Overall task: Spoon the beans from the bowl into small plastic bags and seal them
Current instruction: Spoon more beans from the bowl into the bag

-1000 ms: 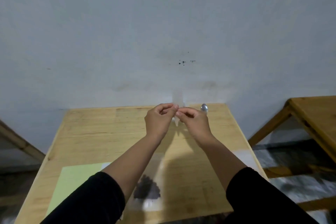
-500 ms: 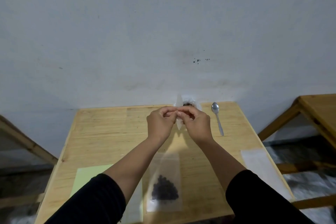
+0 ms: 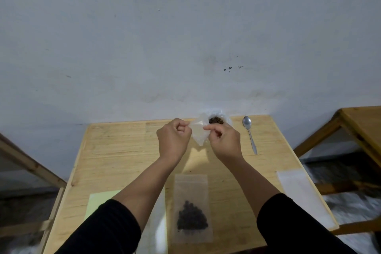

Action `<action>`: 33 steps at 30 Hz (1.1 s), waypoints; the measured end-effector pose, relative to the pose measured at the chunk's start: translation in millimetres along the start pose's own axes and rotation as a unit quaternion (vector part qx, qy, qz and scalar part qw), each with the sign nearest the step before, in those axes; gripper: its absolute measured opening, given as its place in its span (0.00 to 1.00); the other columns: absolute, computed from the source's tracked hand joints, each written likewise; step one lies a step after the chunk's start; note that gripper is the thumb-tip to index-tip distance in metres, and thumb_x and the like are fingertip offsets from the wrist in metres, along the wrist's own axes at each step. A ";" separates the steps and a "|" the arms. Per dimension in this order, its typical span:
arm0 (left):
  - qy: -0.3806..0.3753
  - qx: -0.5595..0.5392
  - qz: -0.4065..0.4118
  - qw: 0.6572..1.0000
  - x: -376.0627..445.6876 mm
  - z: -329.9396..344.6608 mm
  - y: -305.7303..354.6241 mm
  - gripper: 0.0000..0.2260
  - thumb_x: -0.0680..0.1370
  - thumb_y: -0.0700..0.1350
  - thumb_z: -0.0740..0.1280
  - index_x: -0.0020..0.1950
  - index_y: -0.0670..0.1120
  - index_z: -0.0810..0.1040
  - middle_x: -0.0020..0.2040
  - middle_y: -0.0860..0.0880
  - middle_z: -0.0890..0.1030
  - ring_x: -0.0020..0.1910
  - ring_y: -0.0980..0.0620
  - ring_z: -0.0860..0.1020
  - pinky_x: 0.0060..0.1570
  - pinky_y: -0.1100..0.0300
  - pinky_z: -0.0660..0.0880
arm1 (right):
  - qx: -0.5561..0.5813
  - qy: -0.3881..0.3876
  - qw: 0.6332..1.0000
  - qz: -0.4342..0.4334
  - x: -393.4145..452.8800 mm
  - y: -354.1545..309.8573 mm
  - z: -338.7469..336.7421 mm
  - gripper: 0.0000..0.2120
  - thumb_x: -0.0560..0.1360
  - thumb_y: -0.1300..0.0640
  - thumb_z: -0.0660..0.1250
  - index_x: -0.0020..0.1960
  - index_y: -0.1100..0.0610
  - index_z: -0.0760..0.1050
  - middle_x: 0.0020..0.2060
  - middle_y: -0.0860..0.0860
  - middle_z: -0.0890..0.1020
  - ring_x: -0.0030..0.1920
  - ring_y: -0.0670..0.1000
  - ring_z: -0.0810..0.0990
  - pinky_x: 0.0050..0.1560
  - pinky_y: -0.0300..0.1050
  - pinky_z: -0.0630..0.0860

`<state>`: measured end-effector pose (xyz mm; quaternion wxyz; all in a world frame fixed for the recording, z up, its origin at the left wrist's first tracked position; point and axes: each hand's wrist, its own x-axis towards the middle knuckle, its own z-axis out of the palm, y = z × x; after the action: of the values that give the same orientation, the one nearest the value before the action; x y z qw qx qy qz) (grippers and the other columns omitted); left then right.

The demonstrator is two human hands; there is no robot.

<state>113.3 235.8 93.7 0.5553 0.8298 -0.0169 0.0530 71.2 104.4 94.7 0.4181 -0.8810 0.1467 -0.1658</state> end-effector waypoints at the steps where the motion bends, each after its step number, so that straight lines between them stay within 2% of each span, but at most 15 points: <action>1: -0.011 0.002 0.003 1.000 1.2 -1.1 -1.9 0.04 0.72 0.39 0.68 0.42 0.45 0.81 0.28 0.57 0.76 0.30 0.67 0.75 0.35 0.79 0.66 | 0.005 -0.013 1.000 0.003 0.0 -0.7 -0.3 0.13 0.75 0.65 0.61 0.51 0.53 0.82 0.40 0.53 0.77 0.28 0.42 0.70 0.32 0.28 0.67; 3: -0.037 -0.006 0.008 0.999 0.9 -1.2 -5.4 0.04 0.72 0.41 0.68 0.44 0.45 0.82 0.30 0.57 0.78 0.31 0.66 0.76 0.36 0.79 0.68 | 0.023 -0.039 0.999 0.007 0.4 -5.2 -0.1 0.13 0.75 0.64 0.61 0.52 0.54 0.81 0.37 0.54 0.76 0.28 0.41 0.70 0.32 0.27 0.68; 6: -0.097 -0.040 0.020 0.994 -1.4 -4.3 -10.4 0.08 0.73 0.44 0.71 0.51 0.46 0.82 0.39 0.56 0.82 0.38 0.67 0.78 0.41 0.77 0.71 | 0.016 -0.061 0.998 0.001 1.9 -11.4 0.6 0.13 0.75 0.64 0.62 0.54 0.54 0.80 0.41 0.56 0.79 0.30 0.41 0.71 0.34 0.26 0.68; 9: -0.185 -0.075 0.047 0.979 -1.2 -13.8 -19.2 0.23 0.68 0.48 0.76 0.63 0.51 0.77 0.55 0.55 0.81 0.53 0.66 0.77 0.54 0.72 0.72 | 0.000 -0.069 0.998 -0.001 2.2 -12.1 -0.7 0.13 0.75 0.63 0.62 0.55 0.55 0.80 0.43 0.52 0.79 0.35 0.40 0.73 0.36 0.24 0.68; 12: -0.261 0.019 0.093 0.961 1.6 -20.2 -23.3 0.47 0.58 0.56 0.80 0.73 0.57 0.62 0.70 0.61 0.67 0.68 0.66 0.64 0.66 0.67 0.62 | 0.001 -0.084 0.996 0.004 0.9 -14.1 -0.9 0.13 0.74 0.63 0.62 0.56 0.56 0.80 0.45 0.52 0.80 0.38 0.41 0.74 0.40 0.28 0.69; 15: -0.305 0.093 0.148 0.936 4.4 -18.4 -20.6 0.58 0.56 0.58 0.80 0.76 0.58 0.46 0.73 0.65 0.52 0.71 0.68 0.51 0.66 0.70 0.52 | -0.003 -0.118 0.993 0.006 -0.6 -18.5 0.2 0.13 0.75 0.62 0.62 0.56 0.54 0.80 0.47 0.53 0.80 0.41 0.46 0.77 0.41 0.31 0.71; 17: -0.304 0.103 0.165 0.933 5.3 -14.9 -21.0 0.57 0.59 0.56 0.80 0.76 0.57 0.45 0.75 0.63 0.51 0.72 0.66 0.51 0.66 0.69 0.53 | -0.003 -0.141 0.990 0.008 -0.6 -19.3 -0.3 0.13 0.74 0.62 0.62 0.55 0.54 0.80 0.47 0.54 0.80 0.41 0.49 0.77 0.40 0.33 0.72; 20: -0.254 0.087 0.176 0.947 6.3 -12.0 -24.3 0.47 0.63 0.51 0.78 0.75 0.54 0.56 0.73 0.56 0.63 0.70 0.60 0.61 0.69 0.60 0.62 | 0.012 -0.149 0.989 0.015 1.5 -14.1 -6.7 0.14 0.74 0.64 0.61 0.52 0.52 0.81 0.43 0.55 0.77 0.37 0.50 0.75 0.37 0.31 0.71; 22: -0.221 0.073 0.171 0.957 6.7 -9.8 -25.1 0.40 0.64 0.50 0.77 0.73 0.53 0.62 0.68 0.56 0.69 0.65 0.61 0.66 0.65 0.58 0.67 | 0.034 -0.146 0.988 0.032 2.9 -8.2 -11.3 0.14 0.74 0.64 0.61 0.49 0.50 0.82 0.42 0.56 0.77 0.38 0.50 0.78 0.41 0.35 0.73; 25: -0.229 0.077 0.161 0.957 2.9 -3.6 -25.9 0.42 0.63 0.53 0.77 0.73 0.54 0.61 0.69 0.57 0.67 0.65 0.61 0.65 0.61 0.65 0.63 | 0.090 -0.163 0.980 0.064 4.7 0.1 -13.5 0.15 0.73 0.64 0.62 0.47 0.47 0.82 0.37 0.57 0.79 0.40 0.46 0.81 0.51 0.45 0.79; 27: -0.234 0.084 0.155 0.956 0.3 3.2 -27.9 0.44 0.63 0.54 0.77 0.74 0.55 0.58 0.71 0.58 0.64 0.68 0.60 0.63 0.62 0.66 0.60 | 0.122 -0.175 0.974 0.080 8.5 5.9 -14.4 0.15 0.72 0.64 0.62 0.46 0.48 0.82 0.34 0.61 0.77 0.44 0.52 0.83 0.54 0.48 0.79; 29: -0.234 0.097 0.151 0.956 0.5 11.6 -30.1 0.45 0.63 0.54 0.77 0.75 0.55 0.56 0.72 0.57 0.63 0.70 0.60 0.61 0.64 0.66 0.58 | 0.144 -0.182 0.968 0.090 14.5 13.0 -16.8 0.14 0.72 0.65 0.62 0.47 0.50 0.82 0.37 0.67 0.78 0.47 0.57 0.83 0.54 0.47 0.80; 30: -0.235 0.105 0.152 0.954 0.9 16.1 -30.4 0.46 0.64 0.54 0.77 0.75 0.55 0.55 0.73 0.57 0.62 0.71 0.60 0.60 0.65 0.67 0.57 | 0.152 -0.187 0.966 0.095 17.6 16.9 -18.0 0.14 0.72 0.66 0.62 0.47 0.51 0.82 0.38 0.67 0.79 0.47 0.57 0.83 0.54 0.47 0.80; 33: -0.239 0.131 0.157 0.949 2.2 30.5 -30.5 0.47 0.65 0.54 0.77 0.76 0.53 0.52 0.74 0.56 0.59 0.72 0.60 0.56 0.65 0.70 0.52 | 0.160 -0.200 0.962 0.094 28.7 31.4 -20.7 0.13 0.72 0.67 0.63 0.47 0.53 0.82 0.31 0.53 0.81 0.45 0.54 0.84 0.52 0.47 0.80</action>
<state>120.2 219.4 54.3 0.4061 0.8705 -0.2718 -0.0586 84.7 59.7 87.3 0.5880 -0.8001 0.1138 0.0328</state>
